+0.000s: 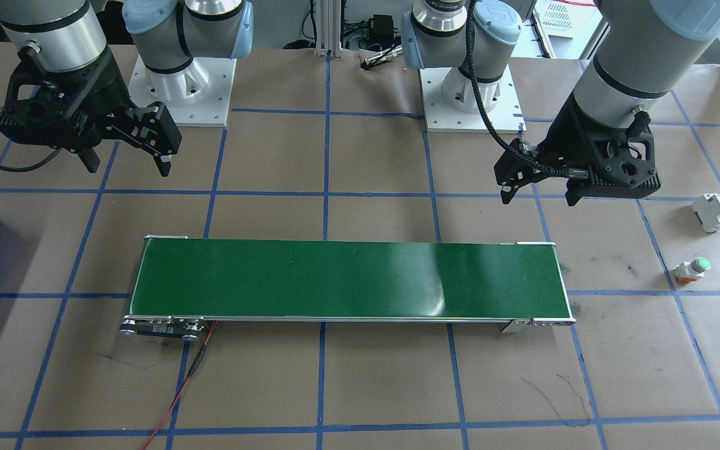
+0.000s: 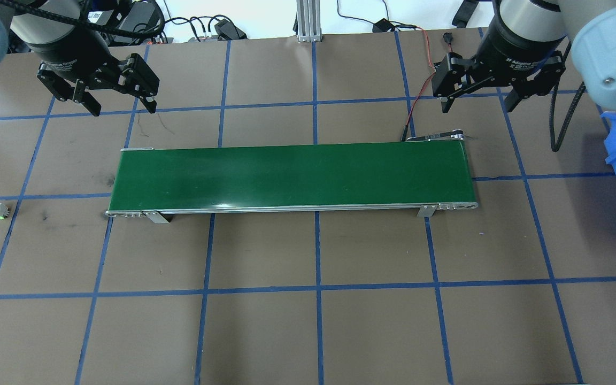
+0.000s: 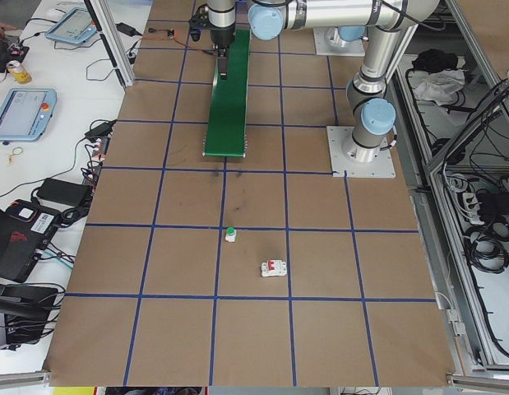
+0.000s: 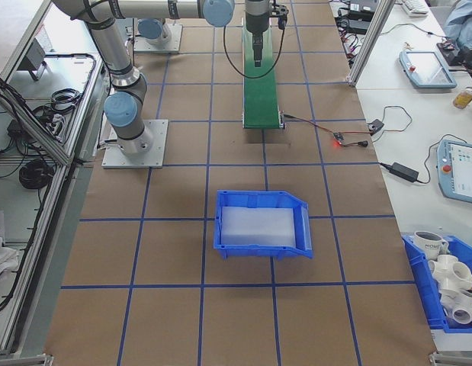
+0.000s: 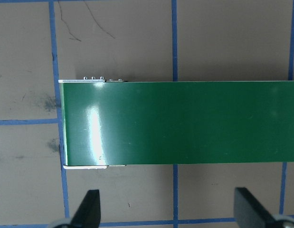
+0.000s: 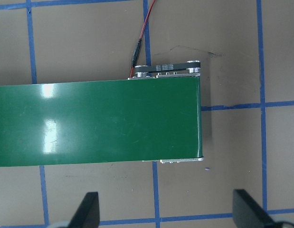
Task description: Move button from left to right
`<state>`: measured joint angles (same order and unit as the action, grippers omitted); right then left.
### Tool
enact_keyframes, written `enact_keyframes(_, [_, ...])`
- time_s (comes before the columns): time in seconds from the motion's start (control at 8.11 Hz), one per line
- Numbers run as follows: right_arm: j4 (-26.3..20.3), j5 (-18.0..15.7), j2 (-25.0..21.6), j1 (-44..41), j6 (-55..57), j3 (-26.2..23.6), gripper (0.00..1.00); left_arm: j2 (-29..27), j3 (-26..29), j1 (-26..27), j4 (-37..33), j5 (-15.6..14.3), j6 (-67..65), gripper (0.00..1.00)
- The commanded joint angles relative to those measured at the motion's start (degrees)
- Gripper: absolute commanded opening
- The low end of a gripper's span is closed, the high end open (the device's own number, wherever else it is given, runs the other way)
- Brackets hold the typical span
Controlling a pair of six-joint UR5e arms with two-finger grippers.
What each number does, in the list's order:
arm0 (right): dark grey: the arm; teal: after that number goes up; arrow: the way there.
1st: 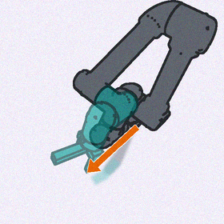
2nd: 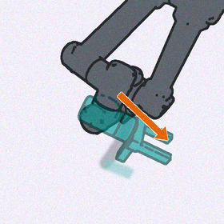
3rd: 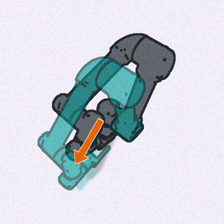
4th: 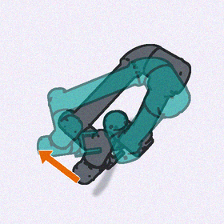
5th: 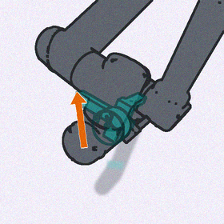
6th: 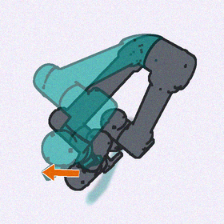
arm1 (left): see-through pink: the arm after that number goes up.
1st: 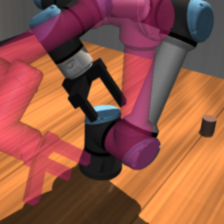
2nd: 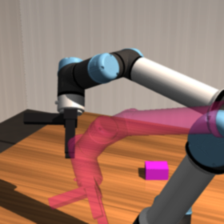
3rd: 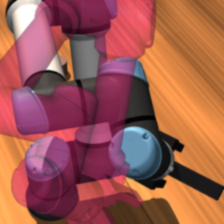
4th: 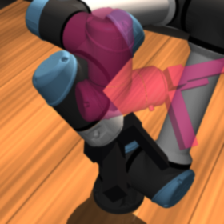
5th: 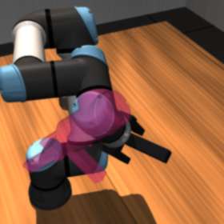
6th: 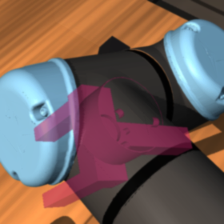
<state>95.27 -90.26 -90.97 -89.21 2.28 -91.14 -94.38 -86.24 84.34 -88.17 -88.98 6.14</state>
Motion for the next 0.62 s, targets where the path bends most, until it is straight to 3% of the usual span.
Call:
enact_keyframes(0.0, [0.0,0.0,0.0,0.0,0.0,0.0,1.00,0.2,-0.1,0.0,-0.1,-0.5,0.5,1.00])
enact_keyframes(0.37, [0.0,0.0,0.0,0.0,0.0,-0.1,1.00,0.6,0.0,-1.5,-0.1,-0.7,1.4,1.00])
enact_keyframes(0.49, [0.0,0.0,0.0,0.0,0.0,0.0,1.00,0.1,-0.1,-3.9,0.3,-0.5,7.3,1.00])
